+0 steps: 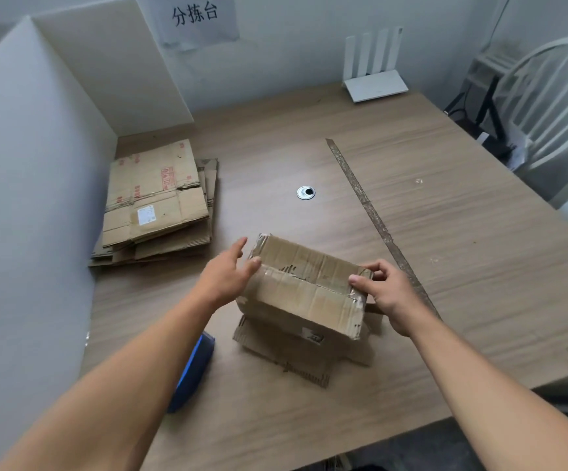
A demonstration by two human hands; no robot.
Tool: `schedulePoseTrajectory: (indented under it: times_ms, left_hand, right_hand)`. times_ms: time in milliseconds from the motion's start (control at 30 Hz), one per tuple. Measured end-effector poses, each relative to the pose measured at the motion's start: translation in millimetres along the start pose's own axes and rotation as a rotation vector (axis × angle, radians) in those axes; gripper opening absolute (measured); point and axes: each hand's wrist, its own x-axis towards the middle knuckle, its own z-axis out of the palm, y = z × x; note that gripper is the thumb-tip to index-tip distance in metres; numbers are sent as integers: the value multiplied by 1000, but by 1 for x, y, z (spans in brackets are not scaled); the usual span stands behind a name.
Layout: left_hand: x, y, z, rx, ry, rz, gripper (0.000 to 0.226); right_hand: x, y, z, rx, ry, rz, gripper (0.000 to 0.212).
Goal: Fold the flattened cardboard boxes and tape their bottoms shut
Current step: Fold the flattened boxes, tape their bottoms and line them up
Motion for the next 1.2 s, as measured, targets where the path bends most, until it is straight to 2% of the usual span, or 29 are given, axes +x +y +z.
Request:
schedulePoseTrajectory:
  times_ms: [100,167,233,267,367,500,700,833,1000,1200]
  left_hand:
    - [-9,-20,-13,-108,77,-40,58]
    - [-21,-46,-16,6,59,-28,59]
    - [-34,-80,-12,234,14,-2,65]
    - [-42,-97,-9,349,-5,-15,66]
    - [-68,-134,8,558,3,-88,64]
    - [-98,-155,29,643,16,-150,63]
    - [-115,-176,49,436,32,-219,88]
    - [-120,-180,52,370,65,-262,87]
    - [-114,-188,52,339,-5,-274,88]
    - [-106,-167,63,227,67,-332,81]
  right_hand:
    - [-6,7,6,-24,142,-38,18]
    - [-13,11,9,-348,144,-129,26]
    - [-16,11,14,-690,95,-188,51]
    - [-16,9,17,-744,71,-199,63]
    - [-18,7,26,-753,-69,-232,83]
    - [-25,19,42,-745,-196,-288,83]
    - [-32,26,61,-726,-196,-329,82]
    - [-33,27,69,-731,-216,-337,83]
    - [-38,30,90,-744,-280,-351,82]
    - [-36,28,96,-748,-300,-362,77]
